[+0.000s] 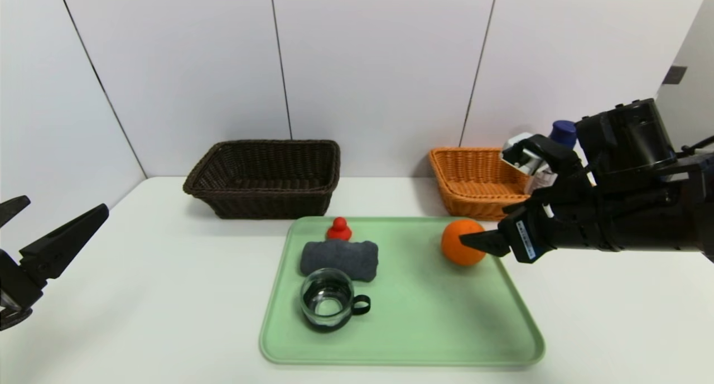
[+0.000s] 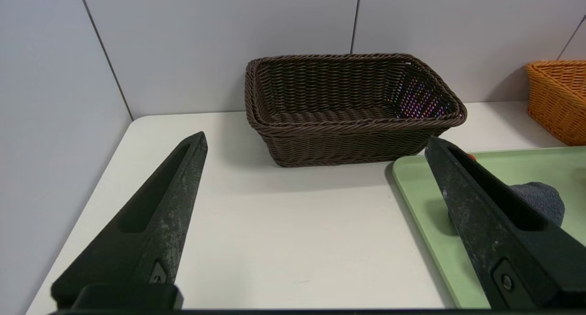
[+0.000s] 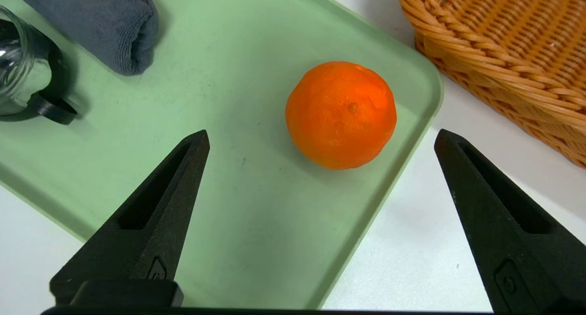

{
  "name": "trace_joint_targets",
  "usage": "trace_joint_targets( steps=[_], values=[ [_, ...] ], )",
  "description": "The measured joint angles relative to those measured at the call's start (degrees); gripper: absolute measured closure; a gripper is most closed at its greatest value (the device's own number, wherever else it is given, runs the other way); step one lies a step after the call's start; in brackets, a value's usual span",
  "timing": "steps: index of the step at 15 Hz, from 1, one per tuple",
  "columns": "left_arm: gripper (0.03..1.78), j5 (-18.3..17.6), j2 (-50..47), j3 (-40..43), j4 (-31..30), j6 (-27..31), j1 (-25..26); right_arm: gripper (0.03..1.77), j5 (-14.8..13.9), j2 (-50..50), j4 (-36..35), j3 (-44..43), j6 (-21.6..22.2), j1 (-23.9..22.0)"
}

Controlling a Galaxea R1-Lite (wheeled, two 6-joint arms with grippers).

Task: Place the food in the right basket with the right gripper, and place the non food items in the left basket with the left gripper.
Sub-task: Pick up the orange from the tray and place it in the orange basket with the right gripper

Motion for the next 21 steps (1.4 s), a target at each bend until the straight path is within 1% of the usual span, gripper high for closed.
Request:
trace_joint_targets(
  steps=[2, 4, 6, 12, 15, 17, 20, 21],
  values=[
    [0.12, 0.0, -0.1, 0.1, 0.0, 0.0, 0.0, 0.11, -0.5, 2.1, 1.2, -2.3, 0.0, -0.1],
    [0.12, 0.0, -0.1, 0.2, 0.0, 0.0, 0.0, 0.11, -2.1, 4.7, 1.4, -4.0, 0.4, -0.4],
    [0.12, -0.1, -0.2, 0.1, 0.0, 0.0, 0.0, 0.11, -3.4, 7.4, 1.4, -5.6, 1.9, -0.5],
    [0.12, -0.1, -0.2, 0.2, 0.0, 0.0, 0.0, 0.11, -3.6, 14.1, 0.9, -8.0, 2.3, -0.7],
    [0.12, -0.1, -0.1, 0.2, 0.0, 0.0, 0.0, 0.11, -3.6, 15.6, 1.1, -8.2, 2.6, -0.7],
    [0.12, 0.0, -0.1, 0.3, 0.0, 0.0, 0.0, 0.11, -3.8, 16.2, 1.2, -8.2, 4.1, -0.7],
    [0.12, -0.1, -0.1, 0.3, 0.0, 0.0, 0.0, 0.11, -3.9, 16.5, 0.9, -7.9, 4.3, -0.7],
    [0.12, 0.0, -0.1, 0.3, 0.0, 0.0, 0.0, 0.19, -3.9, 16.6, 0.9, -7.9, 4.3, -0.7]
  ],
)
